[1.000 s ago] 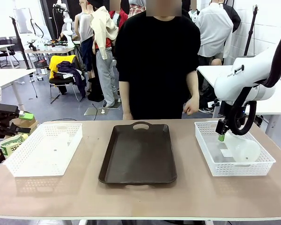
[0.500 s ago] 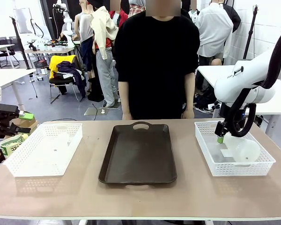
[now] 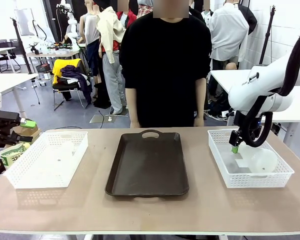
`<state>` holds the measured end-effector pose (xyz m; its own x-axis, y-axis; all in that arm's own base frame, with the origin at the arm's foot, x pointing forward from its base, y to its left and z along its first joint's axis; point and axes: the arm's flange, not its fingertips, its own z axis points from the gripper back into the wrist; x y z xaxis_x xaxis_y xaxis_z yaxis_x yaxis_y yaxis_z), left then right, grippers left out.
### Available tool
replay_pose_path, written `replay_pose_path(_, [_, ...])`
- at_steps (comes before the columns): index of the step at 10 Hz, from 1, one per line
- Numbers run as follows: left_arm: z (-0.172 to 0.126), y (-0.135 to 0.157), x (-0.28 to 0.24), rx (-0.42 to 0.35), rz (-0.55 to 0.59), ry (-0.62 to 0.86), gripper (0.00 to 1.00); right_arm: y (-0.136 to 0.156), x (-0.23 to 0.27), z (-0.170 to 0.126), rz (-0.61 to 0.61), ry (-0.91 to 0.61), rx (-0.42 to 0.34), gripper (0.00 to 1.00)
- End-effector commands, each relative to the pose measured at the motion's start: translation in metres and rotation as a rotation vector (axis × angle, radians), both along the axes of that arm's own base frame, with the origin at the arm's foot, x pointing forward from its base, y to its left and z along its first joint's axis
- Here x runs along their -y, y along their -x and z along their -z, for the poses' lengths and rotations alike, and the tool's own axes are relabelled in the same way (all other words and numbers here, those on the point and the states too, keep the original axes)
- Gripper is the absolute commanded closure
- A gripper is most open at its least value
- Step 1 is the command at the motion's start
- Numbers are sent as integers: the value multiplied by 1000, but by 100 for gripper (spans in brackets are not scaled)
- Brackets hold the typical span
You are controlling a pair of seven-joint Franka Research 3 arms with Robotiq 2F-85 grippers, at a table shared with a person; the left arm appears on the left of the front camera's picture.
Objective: Prepare the laboratory tools.
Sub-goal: Pick up the Big flask that the person points to.
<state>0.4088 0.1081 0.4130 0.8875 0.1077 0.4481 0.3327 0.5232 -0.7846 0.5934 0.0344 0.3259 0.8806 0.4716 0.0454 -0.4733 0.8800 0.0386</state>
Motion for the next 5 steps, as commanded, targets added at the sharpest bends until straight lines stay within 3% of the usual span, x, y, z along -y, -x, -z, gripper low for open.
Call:
replay_pose_path(1, [-1, 0, -1, 14, 1, 12, 0, -4, -4, 7, 33, 8, 12, 60])
replay_pose_path(3, [-1, 0, -1, 14, 1, 12, 0, -4, -6, 8, 35, 13, 11, 94])
replay_pose_path(5, [-1, 0, -1, 14, 1, 12, 0, -4, -7, 9, 38, 17, 6, 100])
